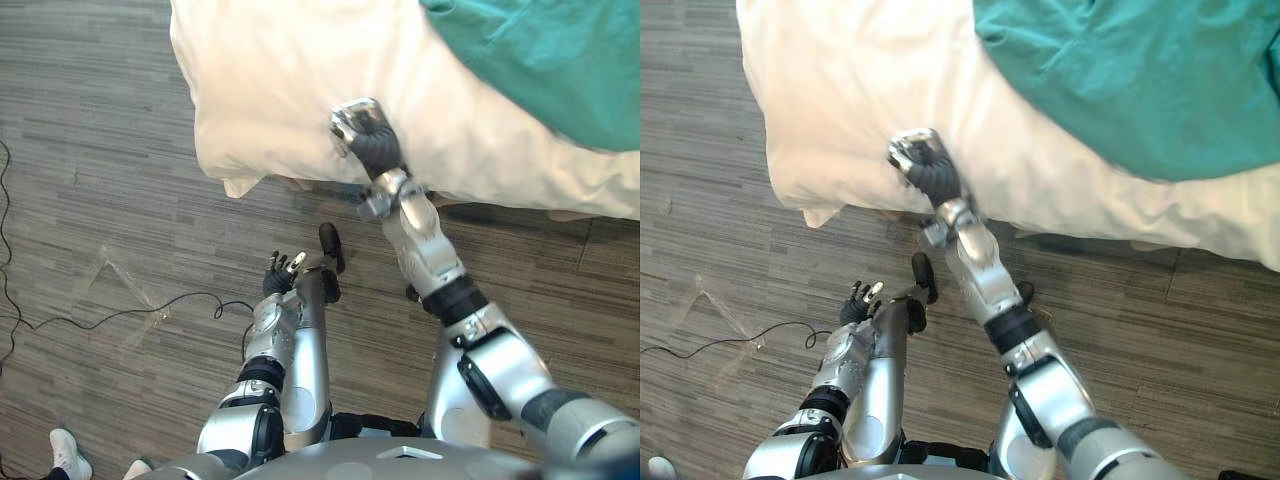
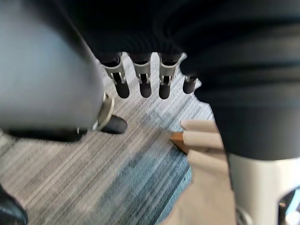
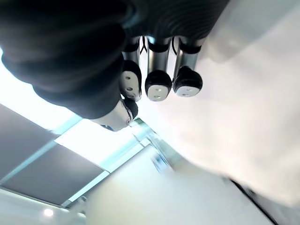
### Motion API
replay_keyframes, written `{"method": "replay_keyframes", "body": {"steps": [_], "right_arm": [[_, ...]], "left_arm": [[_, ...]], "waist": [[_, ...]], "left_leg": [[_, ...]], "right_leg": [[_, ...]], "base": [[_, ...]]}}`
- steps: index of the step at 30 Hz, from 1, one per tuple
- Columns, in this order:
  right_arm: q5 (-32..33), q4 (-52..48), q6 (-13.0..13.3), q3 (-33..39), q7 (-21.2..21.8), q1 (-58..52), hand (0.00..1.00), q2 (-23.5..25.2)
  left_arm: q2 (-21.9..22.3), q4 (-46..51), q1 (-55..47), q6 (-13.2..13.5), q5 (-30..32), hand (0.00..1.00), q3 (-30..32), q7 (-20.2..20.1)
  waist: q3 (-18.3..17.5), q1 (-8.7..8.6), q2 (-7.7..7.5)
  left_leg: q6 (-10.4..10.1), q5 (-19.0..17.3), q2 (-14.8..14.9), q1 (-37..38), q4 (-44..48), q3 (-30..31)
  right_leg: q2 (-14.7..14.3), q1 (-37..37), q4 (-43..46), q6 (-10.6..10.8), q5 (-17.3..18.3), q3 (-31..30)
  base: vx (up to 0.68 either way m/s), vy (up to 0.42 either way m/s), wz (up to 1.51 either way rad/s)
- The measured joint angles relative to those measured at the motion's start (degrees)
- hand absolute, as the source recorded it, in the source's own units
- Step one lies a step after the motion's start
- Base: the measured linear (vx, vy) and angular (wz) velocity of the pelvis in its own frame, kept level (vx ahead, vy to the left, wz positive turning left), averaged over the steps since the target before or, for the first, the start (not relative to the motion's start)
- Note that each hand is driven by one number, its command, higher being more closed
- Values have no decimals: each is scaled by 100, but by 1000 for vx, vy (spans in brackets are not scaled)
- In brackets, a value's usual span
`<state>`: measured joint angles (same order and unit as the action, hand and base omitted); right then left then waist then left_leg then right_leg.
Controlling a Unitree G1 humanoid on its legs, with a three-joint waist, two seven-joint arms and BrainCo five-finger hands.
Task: Tidy the bed and pick cloth on bed and put in laundry
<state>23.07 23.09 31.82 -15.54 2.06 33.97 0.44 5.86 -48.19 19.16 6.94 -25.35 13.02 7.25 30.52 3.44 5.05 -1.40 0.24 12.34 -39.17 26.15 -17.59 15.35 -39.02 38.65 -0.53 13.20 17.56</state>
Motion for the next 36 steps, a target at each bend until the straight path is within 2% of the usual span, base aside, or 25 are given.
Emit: {"method": "replay_keyframes", "body": {"steps": [2,4,5,6,7,10,11,16,18,21,24,26,27,28,29,30,31,32,33,36], "right_arm": [[176,228,348,374,217,-391,100,51],[590,611,378,843,465,-759,100,86],[750,812,-79,1194,454,-1092,100,61],[767,1178,-611,1483,186,-1372,100,-28],[779,1375,-716,1546,112,-1563,100,-107],[1289,1816,-813,1647,502,-2511,100,-263],[1370,1869,-896,1746,650,-2672,0,-271],[1309,2016,-1151,2315,1185,-2938,0,-259],[1075,2258,-1281,2658,1327,-3066,0,-257],[445,2742,-1476,3374,1376,-3488,0,-281],[-409,3218,-1614,3757,1329,-3950,0,-253],[-808,3278,-1681,3767,1262,-4041,0,-192],[-1128,3286,-1661,3769,1204,-4061,0,-80],[-1258,3286,-1655,3754,1170,-4055,0,-38],[-1551,3277,-1633,3745,1108,-4054,0,21],[-1788,3271,-1554,3733,1065,-4057,0,4],[-1896,3272,-1526,3721,997,-4058,0,-49],[-2024,3271,-1486,3722,839,-4065,0,-126],[-2013,3225,-1443,3725,713,-4079,0,-138],[-1749,3170,-1366,3671,740,-4170,0,-86]], "left_arm": [[65,7,19,-142,-57,0,30,75],[77,3,8,-227,-116,0,104,161],[80,8,-1,-252,-128,0,173,196],[72,10,-9,-268,-174,0,252,231],[69,21,-6,-271,-219,0,262,263],[37,12,-61,-361,-228,0,266,399],[10,12,-127,-404,-224,0,268,435],[-149,-46,-521,-442,9,0,226,368],[-272,-57,-718,-465,137,0,225,252],[-434,-267,-1065,-481,422,0,233,101],[-525,-561,-1546,-455,828,0,432,-106],[-522,-672,-1719,-363,932,0,672,-255],[-481,-754,-1817,-366,1043,0,921,-397],[-459,-763,-1873,-372,1066,0,1049,-466],[-418,-750,-1997,-373,1116,0,1198,-555],[-335,-780,-2163,-405,1139,0,1229,-670],[-262,-798,-2253,-433,1145,0,1222,-728],[-192,-927,-2348,-463,1198,0,1196,-807],[-155,-999,-2318,-514,1409,0,1056,-914],[-217,-999,-2179,-532,1608,0,933,-986]], "waist": [[-9,-110,-33],[0,-275,-65],[-6,-353,-82],[-12,-479,-170],[-11,-498,-178],[-16,-591,-212],[-18,-612,-258],[-123,-664,-531],[-187,-680,-612],[-496,-713,-627],[-1071,-697,-619],[-1293,-613,-629],[-1433,-502,-682],[-1459,-416,-672],[-1513,-280,-601],[-1612,-211,-474],[-1680,-212,-354],[-1812,-246,-122],[-1871,-312,-37],[-1933,-327,-145]], "left_leg": [[32,-71,33,183,0,-183],[49,-158,61,437,-16,-362],[56,-222,86,569,-27,-430],[21,-279,96,725,-69,-532],[4,-304,100,788,-102,-553],[2,-311,95,1136,-362,-672],[-16,-299,74,1415,-523,-753],[-178,-167,-38,2559,-1323,-1047],[-244,36,-110,2966,-1781,-1138],[-251,274,-260,3499,-2408,-1214],[-314,243,-345,4105,-2619,-1342],[-346,194,-341,4274,-2527,-1238],[-283,19,-269,4246,-2121,-933],[-273,-140,-197,4218,-1824,-775],[-164,-528,-37,4096,-1085,-448],[-204,-1017,37,4025,-622,90],[-210,-1212,86,4062,-498,247],[-255,-1556,182,4331,-509,345],[-311,-1721,161,4660,-733,252],[-448,-1925,89,4844,-836,-120]], "right_leg": [[-50,90,-104,41,-90,-172],[-97,259,-242,77,-168,-293],[-137,374,-340,105,-208,-360],[-167,482,-438,136,-240,-438],[-184,538,-497,153,-258,-448],[-266,874,-837,215,-341,-452],[-281,1090,-963,235,-366,-481],[-392,2093,-1603,287,-440,-500],[-481,2462,-2027,356,-544,-492],[-552,2981,-2573,400,-739,-470],[-664,3679,-3140,529,-855,-584],[-732,3785,-3317,487,-955,-843],[-755,3804,-3380,470,-971,-1134],[-794,3841,-3378,448,-985,-1295],[-895,3860,-3382,391,-1026,-1660],[-994,3864,-3383,391,-1027,-1953],[-1093,3866,-3383,392,-1027,-2070],[-1265,3896,-3361,425,-1047,-2292],[-1368,3913,-3312,532,-1113,-2390],[-1325,3752,-3256,635,-1356,-2316]], "base": [[7,35,-45],[10,49,-51],[17,49,-45],[22,51,-41],[48,44,-29],[102,23,-19],[148,17,-26],[131,8,-18],[170,12,-11],[234,34,-6],[273,25,-24],[175,6,-67],[113,-21,-105],[156,-48,-148],[104,28,-173],[71,75,-180],[10,130,-170],[-10,180,-143],[-31,163,-111],[-159,150,-67]]}}
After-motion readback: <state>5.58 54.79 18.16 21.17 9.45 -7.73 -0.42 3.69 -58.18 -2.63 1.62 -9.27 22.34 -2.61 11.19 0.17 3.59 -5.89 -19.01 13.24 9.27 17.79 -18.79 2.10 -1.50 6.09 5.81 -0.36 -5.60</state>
